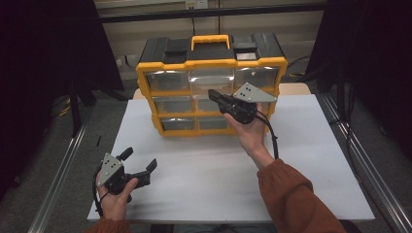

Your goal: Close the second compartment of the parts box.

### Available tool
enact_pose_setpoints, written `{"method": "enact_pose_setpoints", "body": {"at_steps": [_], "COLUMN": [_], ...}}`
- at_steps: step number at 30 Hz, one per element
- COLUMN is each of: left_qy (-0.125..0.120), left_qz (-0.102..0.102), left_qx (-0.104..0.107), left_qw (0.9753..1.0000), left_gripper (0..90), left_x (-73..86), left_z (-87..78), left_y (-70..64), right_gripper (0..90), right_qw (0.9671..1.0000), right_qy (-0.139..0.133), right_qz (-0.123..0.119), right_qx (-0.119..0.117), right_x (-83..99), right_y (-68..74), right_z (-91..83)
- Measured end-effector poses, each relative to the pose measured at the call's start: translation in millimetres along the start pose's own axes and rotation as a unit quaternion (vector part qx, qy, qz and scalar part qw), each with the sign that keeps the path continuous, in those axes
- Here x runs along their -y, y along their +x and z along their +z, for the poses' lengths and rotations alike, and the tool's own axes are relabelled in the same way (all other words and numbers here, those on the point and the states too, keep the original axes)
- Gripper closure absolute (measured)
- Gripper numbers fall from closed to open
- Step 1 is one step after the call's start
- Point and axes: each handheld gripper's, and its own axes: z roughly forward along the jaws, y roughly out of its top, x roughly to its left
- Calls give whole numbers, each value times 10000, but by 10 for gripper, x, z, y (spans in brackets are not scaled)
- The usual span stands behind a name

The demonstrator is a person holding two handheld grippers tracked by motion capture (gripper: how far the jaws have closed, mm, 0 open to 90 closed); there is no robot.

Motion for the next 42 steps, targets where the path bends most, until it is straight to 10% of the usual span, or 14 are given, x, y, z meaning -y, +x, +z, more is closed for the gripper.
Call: {"method": "enact_pose_setpoints", "body": {"at_steps": [42], "left_qy": [34], "left_qz": [18], "left_qx": [14], "left_qw": [10000], "left_gripper": [40], "left_x": [2], "left_z": [-1], "left_y": [9], "right_gripper": [900], "right_qw": [9999], "right_qy": [15], "right_qz": [110], "right_qx": [112], "right_x": [-10], "right_y": [-118], "right_z": [131]}}
